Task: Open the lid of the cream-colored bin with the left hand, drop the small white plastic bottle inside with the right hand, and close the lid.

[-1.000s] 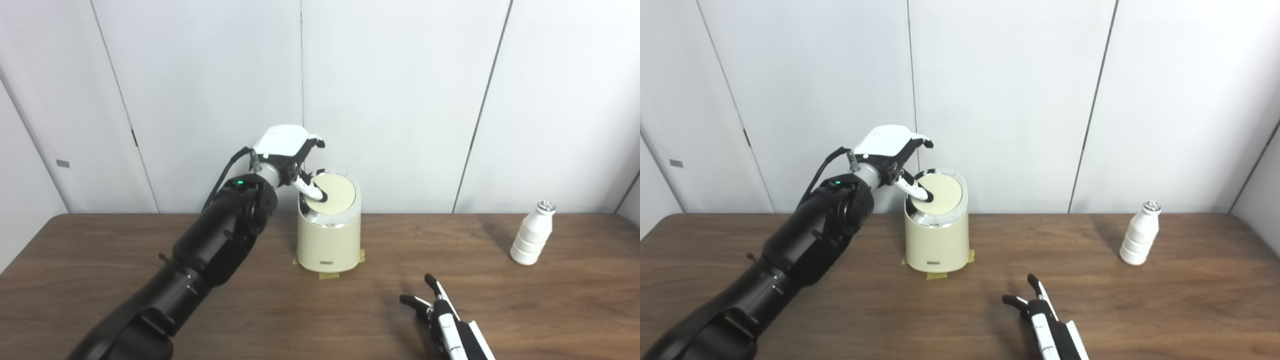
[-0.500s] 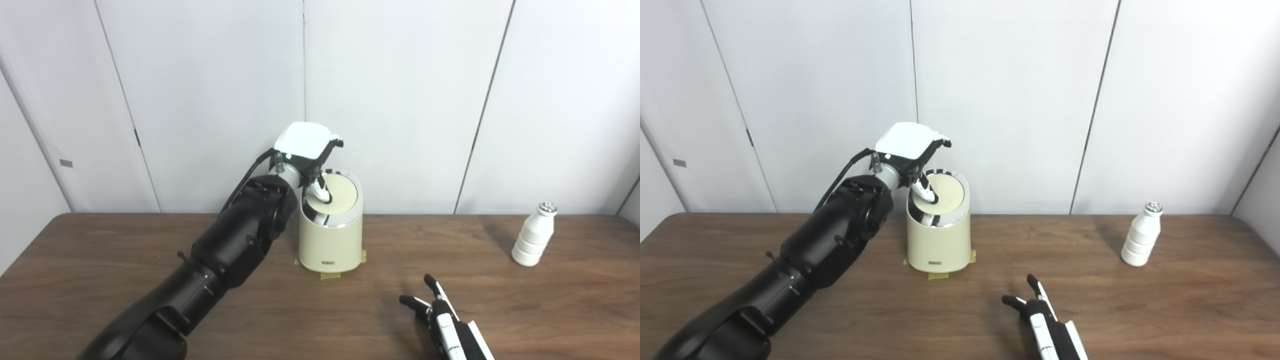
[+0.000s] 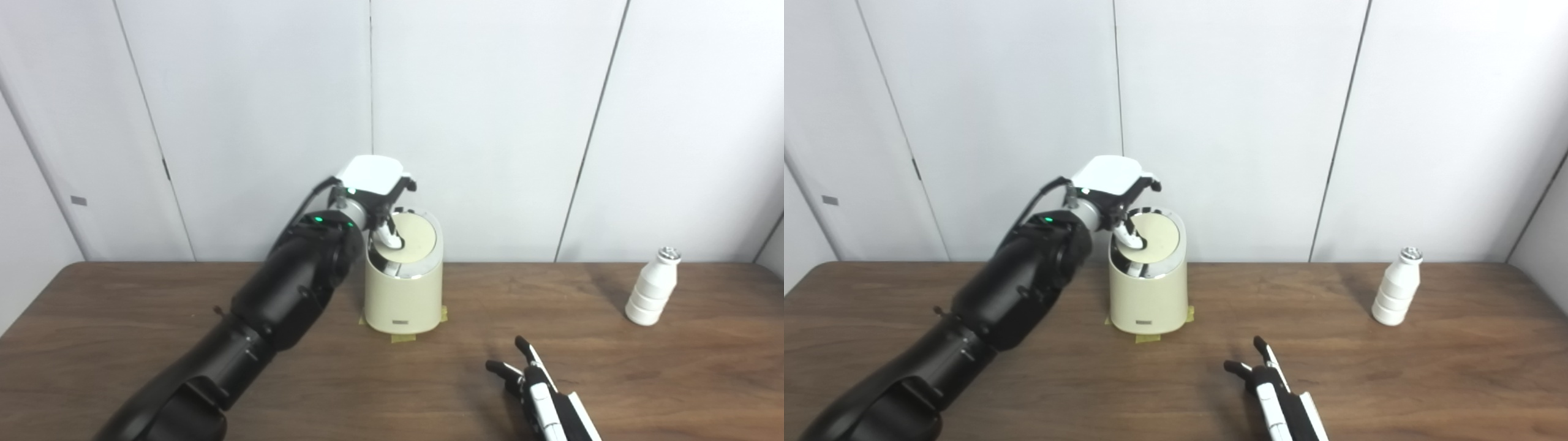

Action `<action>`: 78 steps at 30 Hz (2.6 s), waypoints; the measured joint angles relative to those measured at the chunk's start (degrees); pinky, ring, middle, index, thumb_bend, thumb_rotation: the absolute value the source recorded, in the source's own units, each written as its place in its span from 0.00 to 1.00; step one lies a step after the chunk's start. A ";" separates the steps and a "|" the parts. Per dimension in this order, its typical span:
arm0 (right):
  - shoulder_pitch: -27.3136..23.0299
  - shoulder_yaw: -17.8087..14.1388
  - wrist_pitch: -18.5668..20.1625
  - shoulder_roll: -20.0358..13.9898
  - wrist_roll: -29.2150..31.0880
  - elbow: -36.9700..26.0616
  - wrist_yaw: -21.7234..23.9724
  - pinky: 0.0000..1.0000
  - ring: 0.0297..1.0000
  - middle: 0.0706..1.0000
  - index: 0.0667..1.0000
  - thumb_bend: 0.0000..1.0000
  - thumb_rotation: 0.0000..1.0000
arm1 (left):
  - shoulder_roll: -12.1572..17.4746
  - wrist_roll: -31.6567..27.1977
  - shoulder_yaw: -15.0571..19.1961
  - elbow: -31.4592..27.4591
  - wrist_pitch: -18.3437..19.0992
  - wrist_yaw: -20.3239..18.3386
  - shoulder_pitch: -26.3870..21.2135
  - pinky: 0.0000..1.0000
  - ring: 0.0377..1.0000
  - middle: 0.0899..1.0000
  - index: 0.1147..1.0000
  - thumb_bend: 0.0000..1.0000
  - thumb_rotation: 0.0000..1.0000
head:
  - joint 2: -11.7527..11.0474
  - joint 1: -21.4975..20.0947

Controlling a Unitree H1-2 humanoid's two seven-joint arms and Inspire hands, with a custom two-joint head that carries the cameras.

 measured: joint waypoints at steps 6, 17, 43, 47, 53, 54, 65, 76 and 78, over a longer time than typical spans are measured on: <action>-0.12 0.18 -0.02 0.00 0.00 -0.01 0.00 0.92 0.90 0.80 0.98 0.54 1.00 | 2.14 -4.50 8.10 -6.04 3.68 -2.28 -0.34 0.63 0.75 0.78 0.78 0.70 0.23 | 0.53 0.00; -0.37 0.27 0.21 0.04 -0.29 -0.01 -0.12 0.89 0.91 0.87 0.98 0.58 1.00 | -4.00 -6.49 32.98 -21.44 7.86 -18.53 1.43 0.60 0.69 0.72 0.72 0.51 0.27 | 1.41 0.35; -1.14 -6.16 0.62 -1.28 -0.67 -3.87 -2.87 0.75 0.86 0.90 0.94 0.69 0.44 | -15.75 -39.57 42.89 -35.06 1.14 2.23 44.94 0.95 0.98 1.00 1.00 0.59 0.75 | 3.07 0.00; -1.20 -8.96 0.47 -3.16 -0.87 -5.59 -3.30 0.73 0.84 0.88 0.92 0.74 0.38 | -16.95 -44.71 42.39 -35.06 -3.12 6.77 49.58 0.90 0.95 0.98 0.99 0.59 0.74 | 3.78 -0.79; -1.15 -13.41 0.65 -4.84 -0.35 -5.72 -4.18 0.66 0.77 0.84 0.88 0.81 0.30 | -18.43 -47.82 38.76 -34.30 -7.24 11.32 55.87 0.93 0.95 0.97 1.00 0.56 0.74 | 4.92 -2.63; -1.16 -14.10 0.69 -5.14 -0.36 -5.74 -4.26 0.64 0.75 0.84 0.88 0.81 0.29 | -18.47 -48.28 38.45 -34.01 -7.52 12.01 56.26 0.93 0.95 0.97 1.00 0.56 0.75 | 4.92 -2.64; -3.16 -19.36 4.87 -10.82 -5.16 -6.08 -5.72 0.70 0.73 0.82 0.89 0.81 0.26 | -16.79 -52.75 36.50 -32.99 -9.38 15.65 57.62 0.97 0.99 1.00 1.00 0.57 0.79 | 4.92 -12.91; -7.10 -22.41 15.06 -10.89 -6.37 -8.75 -6.39 0.59 0.73 0.85 0.87 0.79 0.22 | -13.34 -54.01 35.24 -33.50 -8.83 16.42 59.73 0.97 0.98 1.00 1.00 0.50 0.78 | 5.01 -16.96; -7.67 -22.47 15.47 -11.41 -6.77 -8.66 -6.42 0.59 0.71 0.84 0.87 0.79 0.23 | -13.15 -54.26 35.13 -33.77 -8.65 16.48 59.73 0.96 0.99 1.00 1.00 0.49 0.78 | 5.36 -16.96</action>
